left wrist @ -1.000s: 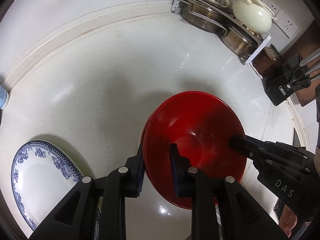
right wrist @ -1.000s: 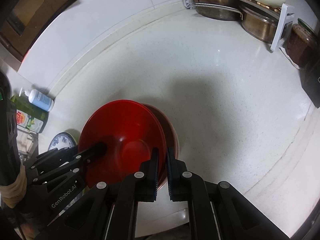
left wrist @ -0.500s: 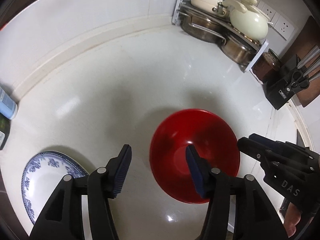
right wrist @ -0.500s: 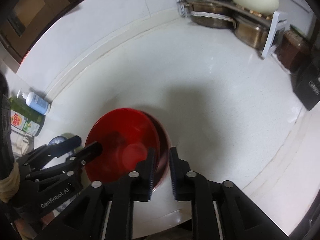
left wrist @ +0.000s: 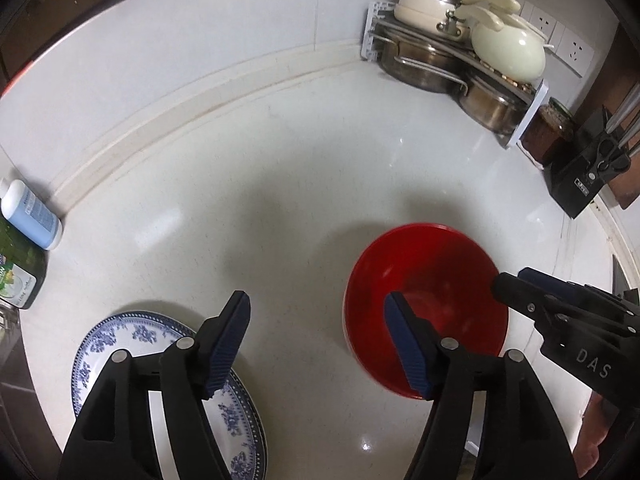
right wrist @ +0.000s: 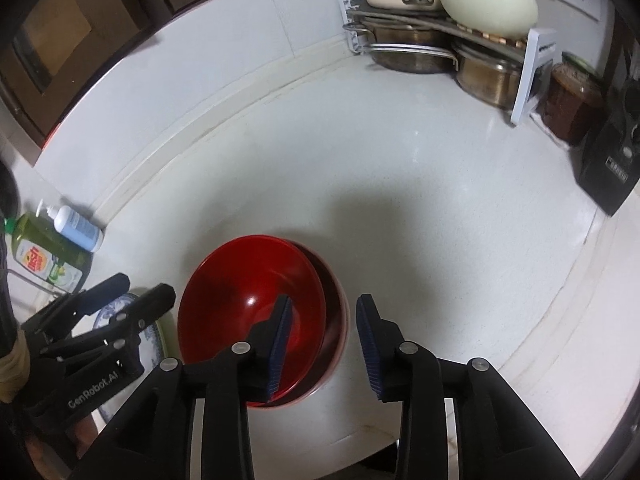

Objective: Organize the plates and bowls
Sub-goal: 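Close both tools on the rim of the nested bowl stack, then lift the nested bowls with both tools and carry them onto the plate stack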

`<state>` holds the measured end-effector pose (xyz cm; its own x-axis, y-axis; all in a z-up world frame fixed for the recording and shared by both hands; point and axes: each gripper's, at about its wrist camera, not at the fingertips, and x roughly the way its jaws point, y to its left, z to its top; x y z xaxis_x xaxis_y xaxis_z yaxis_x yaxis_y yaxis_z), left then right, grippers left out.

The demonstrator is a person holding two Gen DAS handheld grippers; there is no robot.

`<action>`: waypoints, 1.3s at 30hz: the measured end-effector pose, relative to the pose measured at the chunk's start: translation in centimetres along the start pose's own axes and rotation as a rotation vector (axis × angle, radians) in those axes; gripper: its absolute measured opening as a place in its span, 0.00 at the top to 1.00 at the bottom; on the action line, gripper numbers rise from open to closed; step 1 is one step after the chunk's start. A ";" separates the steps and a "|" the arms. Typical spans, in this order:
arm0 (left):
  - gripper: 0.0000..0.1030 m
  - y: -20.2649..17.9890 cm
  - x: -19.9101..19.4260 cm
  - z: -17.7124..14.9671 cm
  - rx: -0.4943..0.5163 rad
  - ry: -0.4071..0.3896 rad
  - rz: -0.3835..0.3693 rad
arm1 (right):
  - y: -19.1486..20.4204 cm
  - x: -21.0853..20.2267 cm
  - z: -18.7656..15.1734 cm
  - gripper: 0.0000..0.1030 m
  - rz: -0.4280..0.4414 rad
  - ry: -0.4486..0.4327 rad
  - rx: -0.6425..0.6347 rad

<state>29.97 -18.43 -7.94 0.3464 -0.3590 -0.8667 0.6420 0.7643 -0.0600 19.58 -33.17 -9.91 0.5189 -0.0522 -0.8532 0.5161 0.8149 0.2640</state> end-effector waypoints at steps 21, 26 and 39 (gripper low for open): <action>0.55 -1.2 5.4 -0.8 -0.010 0.172 -0.060 | -1.5 4.8 -0.7 0.64 0.011 0.130 0.089; 0.66 -1.3 6.2 -0.8 -0.028 0.202 -0.085 | -1.6 5.3 -0.8 0.70 0.013 0.154 0.088; 0.79 -1.5 6.1 -0.4 -0.058 0.220 -0.145 | -1.5 5.6 -0.4 0.75 -0.012 0.172 0.089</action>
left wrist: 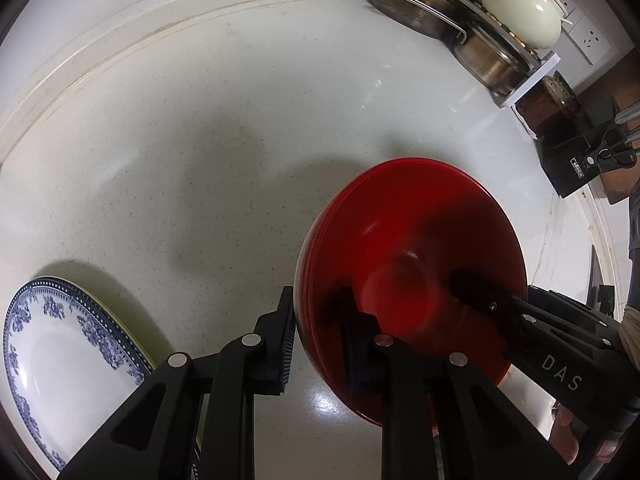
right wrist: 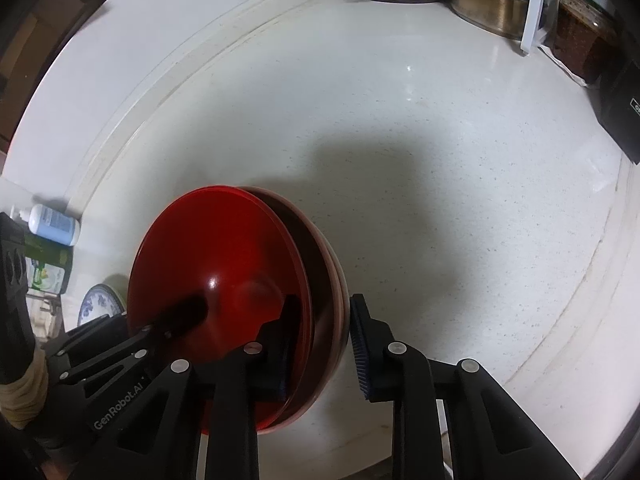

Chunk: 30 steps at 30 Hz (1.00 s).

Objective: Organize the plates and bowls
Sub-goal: 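Lift the nested bowls with both tools and carry them onto the plate stack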

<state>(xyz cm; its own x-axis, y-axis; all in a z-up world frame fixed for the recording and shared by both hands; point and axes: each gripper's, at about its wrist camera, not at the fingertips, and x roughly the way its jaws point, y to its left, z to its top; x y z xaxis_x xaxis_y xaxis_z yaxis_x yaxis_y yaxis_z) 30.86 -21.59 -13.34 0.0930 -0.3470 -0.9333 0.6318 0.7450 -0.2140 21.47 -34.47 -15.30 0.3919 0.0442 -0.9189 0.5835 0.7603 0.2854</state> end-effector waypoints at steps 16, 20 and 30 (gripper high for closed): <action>0.78 0.8 -2.6 -0.4 -0.053 -0.054 0.021 | 0.8 -1.8 0.0 0.77 0.016 -0.030 -0.031; 0.78 1.6 -4.1 -0.9 -0.071 -0.090 0.040 | 1.9 -2.7 -0.2 0.77 0.039 -0.039 -0.054; 0.78 5.2 -8.1 -3.4 -0.171 -0.167 0.070 | 6.6 -4.1 -0.9 0.77 0.097 -0.063 -0.151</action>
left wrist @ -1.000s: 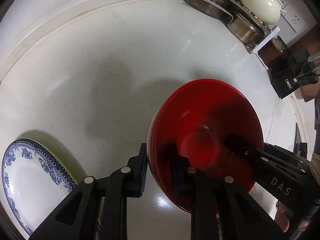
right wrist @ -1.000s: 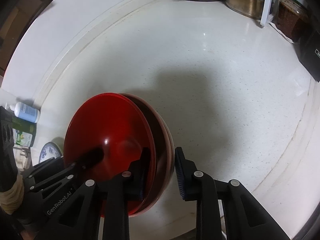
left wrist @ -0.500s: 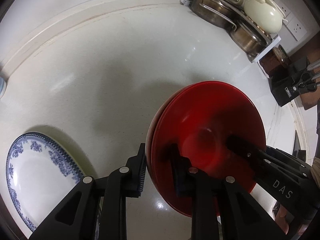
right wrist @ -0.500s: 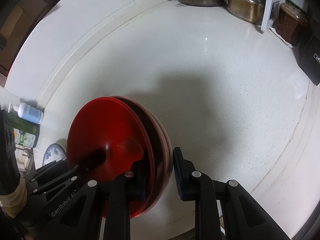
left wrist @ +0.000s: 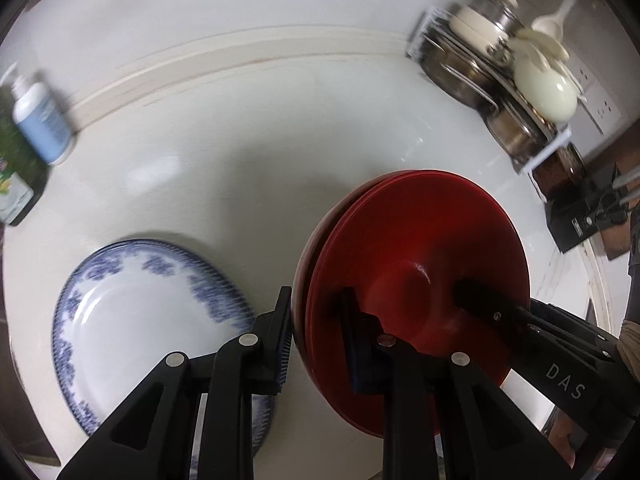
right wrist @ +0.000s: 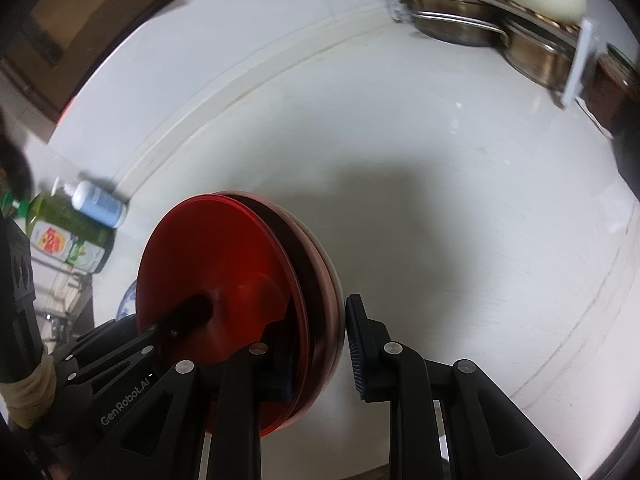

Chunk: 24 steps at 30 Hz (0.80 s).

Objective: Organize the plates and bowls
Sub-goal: 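Lift the nested bowls with both tools and carry them onto the plate stack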

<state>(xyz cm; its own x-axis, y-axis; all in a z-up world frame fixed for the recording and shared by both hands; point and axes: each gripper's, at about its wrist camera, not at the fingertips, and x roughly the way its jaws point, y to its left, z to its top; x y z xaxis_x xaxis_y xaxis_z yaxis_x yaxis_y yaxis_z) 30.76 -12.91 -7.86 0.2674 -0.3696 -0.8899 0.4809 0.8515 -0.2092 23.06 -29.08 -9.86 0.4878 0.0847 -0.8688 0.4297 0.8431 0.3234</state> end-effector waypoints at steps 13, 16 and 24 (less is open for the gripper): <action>0.78 7.5 -3.9 -3.1 -0.159 -0.057 0.073 | 7.5 0.6 -1.1 0.77 0.090 0.035 -0.154; 0.78 9.4 -4.6 -4.0 -0.199 -0.066 0.092 | 9.4 1.2 -1.8 0.77 0.114 0.058 -0.190; 0.78 13.6 -5.9 -6.0 -0.281 -0.074 0.132 | 13.2 2.5 -3.2 0.77 0.154 0.103 -0.262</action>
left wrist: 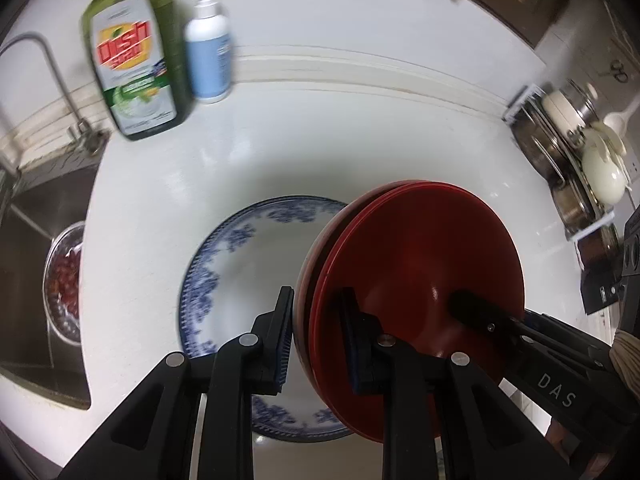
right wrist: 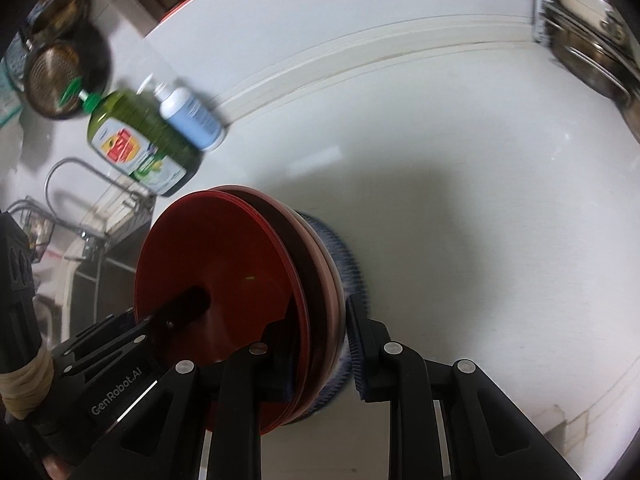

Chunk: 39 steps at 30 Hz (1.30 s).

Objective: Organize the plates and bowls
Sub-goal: 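Lift the nested bowls with both tools and carry them onto the plate stack, then lower the nested bowls onto the blue-patterned plates with both tools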

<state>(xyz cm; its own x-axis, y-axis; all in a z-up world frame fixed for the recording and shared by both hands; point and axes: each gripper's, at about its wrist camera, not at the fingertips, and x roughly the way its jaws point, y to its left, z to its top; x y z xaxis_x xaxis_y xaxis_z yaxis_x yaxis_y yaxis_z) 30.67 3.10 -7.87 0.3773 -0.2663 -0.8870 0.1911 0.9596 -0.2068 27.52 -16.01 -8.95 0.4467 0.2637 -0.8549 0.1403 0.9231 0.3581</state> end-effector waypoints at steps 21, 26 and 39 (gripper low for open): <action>0.78 4.5 2.1 -0.5 -0.089 0.064 0.052 | 4.0 5.5 0.4 0.77 0.027 0.123 -0.056; 0.78 4.6 2.8 -0.6 -0.092 0.081 0.051 | 4.0 6.0 0.4 0.77 0.024 0.139 -0.056; 0.78 4.9 3.9 -0.6 -0.100 0.101 0.046 | 3.9 6.8 0.6 0.77 0.019 0.159 -0.051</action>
<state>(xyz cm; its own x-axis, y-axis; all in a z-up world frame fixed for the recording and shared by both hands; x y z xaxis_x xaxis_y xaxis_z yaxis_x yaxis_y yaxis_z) 32.56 6.87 -12.54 0.2895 -0.2161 -0.9325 0.0830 0.9762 -0.2005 31.68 -10.74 -13.16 0.3032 0.3188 -0.8980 0.0865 0.9293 0.3591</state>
